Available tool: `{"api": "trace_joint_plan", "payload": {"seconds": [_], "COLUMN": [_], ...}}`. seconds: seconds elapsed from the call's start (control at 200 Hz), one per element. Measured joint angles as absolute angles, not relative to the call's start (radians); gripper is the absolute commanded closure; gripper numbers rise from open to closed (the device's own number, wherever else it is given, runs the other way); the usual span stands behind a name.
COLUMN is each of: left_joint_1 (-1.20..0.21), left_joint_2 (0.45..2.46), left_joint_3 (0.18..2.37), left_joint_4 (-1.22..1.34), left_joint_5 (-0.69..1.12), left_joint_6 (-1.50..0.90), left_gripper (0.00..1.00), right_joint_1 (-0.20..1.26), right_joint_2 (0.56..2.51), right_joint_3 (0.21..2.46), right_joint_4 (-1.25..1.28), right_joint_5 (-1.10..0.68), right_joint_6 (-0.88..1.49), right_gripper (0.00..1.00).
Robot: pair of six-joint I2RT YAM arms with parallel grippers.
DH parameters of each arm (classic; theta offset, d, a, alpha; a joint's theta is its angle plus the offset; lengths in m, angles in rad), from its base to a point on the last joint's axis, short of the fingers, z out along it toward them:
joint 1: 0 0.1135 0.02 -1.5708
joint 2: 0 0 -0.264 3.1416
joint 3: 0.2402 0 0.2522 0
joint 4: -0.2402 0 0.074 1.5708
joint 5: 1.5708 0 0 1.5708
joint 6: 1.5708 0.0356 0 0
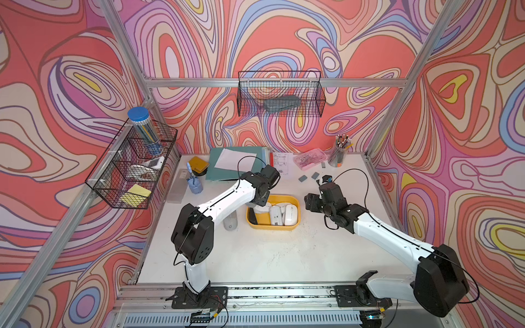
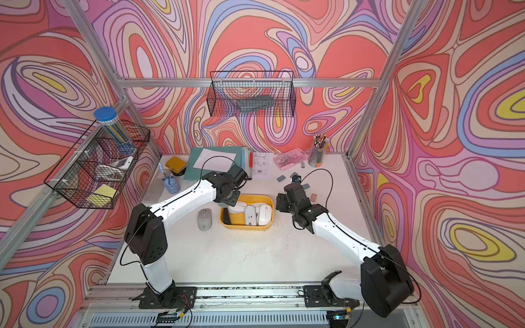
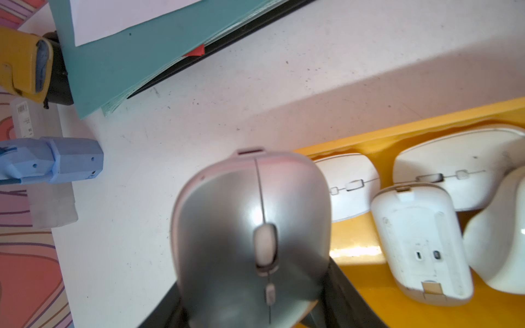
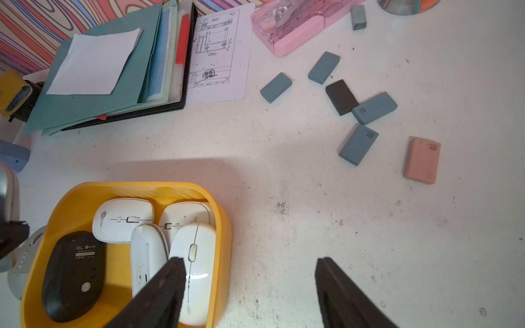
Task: Take out the mouse from the storage box
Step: Pick up the mouse from the storage box, then place the mouse at the center of the board.
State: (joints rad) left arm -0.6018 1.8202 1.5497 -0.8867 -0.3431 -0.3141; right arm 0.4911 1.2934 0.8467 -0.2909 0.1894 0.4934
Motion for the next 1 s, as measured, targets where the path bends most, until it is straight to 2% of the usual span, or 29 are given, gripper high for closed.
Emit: {"api": "trace_joint_plan", "payload": {"seconds": [0.23, 0.436, 0.616, 1.002], "left_joint_1": [-0.425, -0.351, -0.319, -0.313], "left_joint_2": [1.814, 1.892, 1.993, 2.103], "left_joint_3": [1.556, 1.591, 1.6, 1.694], "left_joint_4": [-0.897, -0.894, -0.883, -0.879], "left_joint_5": [-0.233, -0.1, -0.001, -0.01], "left_joint_6": [-0.311, -0.315, -0.332, -0.352], "left_gripper": [1.0, 1.0, 1.0, 1.0], "right_joint_1": [0.491, 0.491, 0.491, 0.491], "right_joint_2": [1.291, 1.291, 1.291, 1.291], "right_joint_3": [0.846, 0.845, 0.845, 0.845], "right_joint_4": [-0.29, -0.29, -0.285, -0.283], "right_joint_5": [0.184, 0.182, 0.182, 0.173], "right_joint_6": [0.491, 0.491, 0.491, 0.49], "right_gripper": [0.27, 0.26, 0.26, 0.27]}}
